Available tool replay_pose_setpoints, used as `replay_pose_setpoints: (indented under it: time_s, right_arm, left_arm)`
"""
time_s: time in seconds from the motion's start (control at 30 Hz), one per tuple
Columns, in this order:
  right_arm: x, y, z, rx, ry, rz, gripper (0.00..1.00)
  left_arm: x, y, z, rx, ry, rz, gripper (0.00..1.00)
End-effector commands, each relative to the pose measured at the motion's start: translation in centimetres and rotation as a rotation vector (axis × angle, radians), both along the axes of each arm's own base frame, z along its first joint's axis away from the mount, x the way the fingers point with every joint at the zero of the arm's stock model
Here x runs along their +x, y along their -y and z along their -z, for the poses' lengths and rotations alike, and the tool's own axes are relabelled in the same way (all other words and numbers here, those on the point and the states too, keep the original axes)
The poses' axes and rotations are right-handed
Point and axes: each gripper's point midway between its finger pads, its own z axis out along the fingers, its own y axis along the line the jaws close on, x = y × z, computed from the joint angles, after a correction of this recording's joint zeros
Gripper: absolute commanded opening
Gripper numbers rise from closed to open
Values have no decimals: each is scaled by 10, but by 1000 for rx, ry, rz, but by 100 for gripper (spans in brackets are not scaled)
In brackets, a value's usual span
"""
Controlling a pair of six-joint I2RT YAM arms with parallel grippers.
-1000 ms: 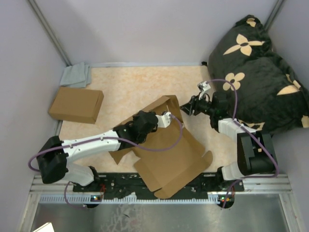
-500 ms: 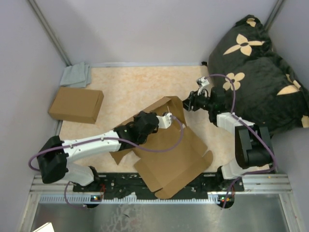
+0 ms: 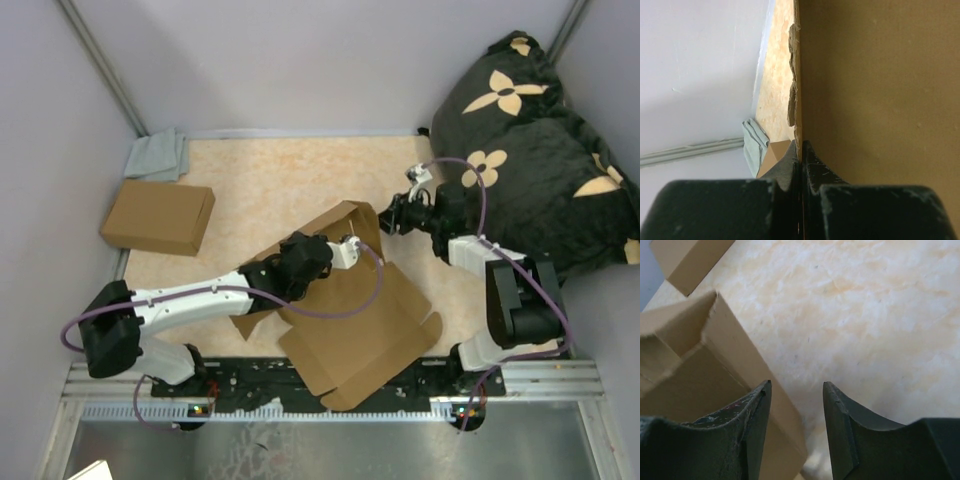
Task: Fold the paper box
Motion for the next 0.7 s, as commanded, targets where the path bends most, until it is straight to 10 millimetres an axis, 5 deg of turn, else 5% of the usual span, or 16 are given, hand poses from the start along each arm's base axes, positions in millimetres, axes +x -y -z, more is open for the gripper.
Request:
replay_pose_setpoints:
  time_s: [0.0, 0.37, 0.67]
  right_arm:
    - [-29, -7, -7, 37, 100, -84, 47]
    - [-55, -19, -4, 122, 167, -199, 49]
    - [-39, -1, -11, 22, 181, -66, 51]
  left_arm:
    - [-6, 9, -13, -40, 19, 3, 0]
    - [-14, 11, -13, -34, 18, 13, 0]
    - [-16, 13, -10, -33, 17, 9, 0]
